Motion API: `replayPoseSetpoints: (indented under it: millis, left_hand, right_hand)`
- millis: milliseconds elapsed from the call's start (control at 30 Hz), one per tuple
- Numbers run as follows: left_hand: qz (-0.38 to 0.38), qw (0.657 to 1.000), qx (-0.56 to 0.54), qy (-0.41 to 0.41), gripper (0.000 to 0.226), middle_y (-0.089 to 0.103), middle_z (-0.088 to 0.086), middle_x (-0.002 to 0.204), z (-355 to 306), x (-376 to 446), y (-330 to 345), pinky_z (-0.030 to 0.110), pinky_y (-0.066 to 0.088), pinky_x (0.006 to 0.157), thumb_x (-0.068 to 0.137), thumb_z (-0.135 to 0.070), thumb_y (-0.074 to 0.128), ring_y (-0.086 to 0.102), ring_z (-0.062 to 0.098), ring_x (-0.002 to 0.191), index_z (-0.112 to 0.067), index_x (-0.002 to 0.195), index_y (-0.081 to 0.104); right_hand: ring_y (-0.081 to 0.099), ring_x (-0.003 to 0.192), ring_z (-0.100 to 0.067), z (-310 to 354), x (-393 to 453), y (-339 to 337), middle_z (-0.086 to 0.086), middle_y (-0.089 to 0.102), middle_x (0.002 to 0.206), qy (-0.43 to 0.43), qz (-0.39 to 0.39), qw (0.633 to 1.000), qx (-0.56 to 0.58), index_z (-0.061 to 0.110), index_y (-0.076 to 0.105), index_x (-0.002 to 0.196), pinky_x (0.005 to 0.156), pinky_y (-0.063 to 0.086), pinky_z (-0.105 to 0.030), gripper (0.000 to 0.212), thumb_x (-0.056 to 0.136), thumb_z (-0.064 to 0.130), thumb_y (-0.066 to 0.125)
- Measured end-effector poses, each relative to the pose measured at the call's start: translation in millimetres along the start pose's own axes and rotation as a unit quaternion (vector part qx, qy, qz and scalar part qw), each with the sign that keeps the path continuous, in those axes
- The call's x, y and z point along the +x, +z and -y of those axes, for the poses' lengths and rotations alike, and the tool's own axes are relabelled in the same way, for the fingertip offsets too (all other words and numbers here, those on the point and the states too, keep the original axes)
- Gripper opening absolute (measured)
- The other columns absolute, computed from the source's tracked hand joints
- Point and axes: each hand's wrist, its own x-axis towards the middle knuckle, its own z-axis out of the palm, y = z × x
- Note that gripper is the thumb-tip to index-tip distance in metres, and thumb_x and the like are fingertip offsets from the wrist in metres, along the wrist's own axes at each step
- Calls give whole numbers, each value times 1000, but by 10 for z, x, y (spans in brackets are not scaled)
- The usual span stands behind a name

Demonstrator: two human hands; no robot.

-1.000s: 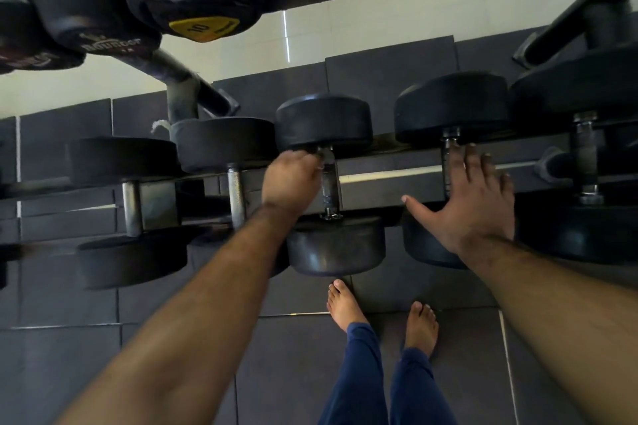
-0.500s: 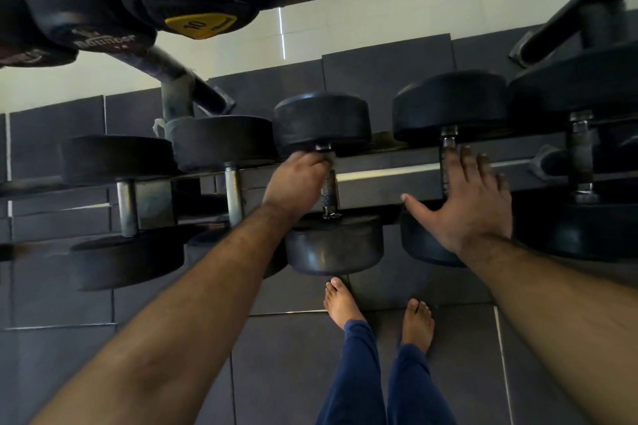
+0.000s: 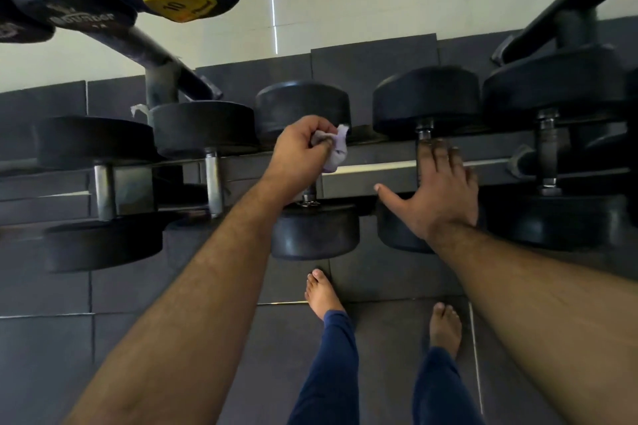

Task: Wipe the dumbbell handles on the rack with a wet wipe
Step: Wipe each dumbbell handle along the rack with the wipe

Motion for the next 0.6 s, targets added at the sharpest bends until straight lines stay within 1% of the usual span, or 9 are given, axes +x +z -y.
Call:
replayPoseSetpoints:
  millis: [67,133,200,300,400,467,533,567,600]
  left_hand:
    - [-1,999,-36,-12,22,70,-4,92,-102,-39,220,28,55,72,92,-2,64,62,7,81,-21,103,69]
    - [14,996,-87,-32,40,73,-1,108,-217,-97,433,27,59,77,93,0,63,69,10,93,-25,124,65]
    - [39,990,-126,-55,56,73,-2,106,-321,-168,679,25,61,82,92,6,60,71,5,93,-31,134,59]
    - [9,977,-189,-102,45,74,6,94,-423,-233,1045,34,60,74,88,10,59,69,14,79,-8,128,70]
    - [-49,967,-220,-120,19,69,14,76,-551,-310,1398,33,55,63,94,6,60,62,19,61,6,108,73]
    - [-85,958,-231,-145,11,71,11,74,-622,-338,1587,34,58,59,96,-1,65,64,16,60,0,97,76]
    - [-117,959,-209,-149,8,79,10,85,-601,-326,1748,44,66,70,93,-12,73,72,18,72,-15,93,80]
    - [-141,969,-145,-141,7,80,5,89,-573,-317,1806,45,66,77,90,-18,76,75,18,79,-20,94,81]
    - [-162,977,-53,-125,12,80,-1,92,-543,-305,1847,40,65,82,88,-23,76,75,16,85,-24,98,83]
  right_hand:
    - [19,162,-37,-3,-10,-6,-12,20,177,-6,-1,1000,7,19,15,170,127,25,-61,125,78,101,35]
    - [20,162,-37,-34,-11,7,-12,20,176,-14,7,1000,25,19,14,170,127,26,-60,127,76,101,38]
    - [21,162,-35,-102,-12,-7,-11,21,177,-22,6,997,71,20,15,170,127,28,-58,125,77,99,42]
    - [17,164,-31,-302,20,-58,-9,15,179,-51,36,990,125,22,16,172,129,22,-57,116,84,94,43]
    - [16,164,-32,-795,105,-138,-10,17,179,-113,57,991,39,21,28,169,130,17,-59,110,86,93,18]
    - [16,164,-32,-1285,229,-216,-11,21,178,-121,35,992,-34,18,38,164,131,13,-61,98,96,86,16]
    - [15,165,-33,-1768,346,-312,-13,23,177,-92,21,991,-92,15,39,163,131,10,-62,96,99,83,15]
    - [14,165,-35,-1954,381,-336,-14,22,177,-71,25,991,-111,14,36,165,130,9,-63,100,98,84,14]
    - [12,165,-36,-2083,395,-351,-16,20,177,-50,36,991,-115,13,31,167,130,8,-65,105,95,88,14]
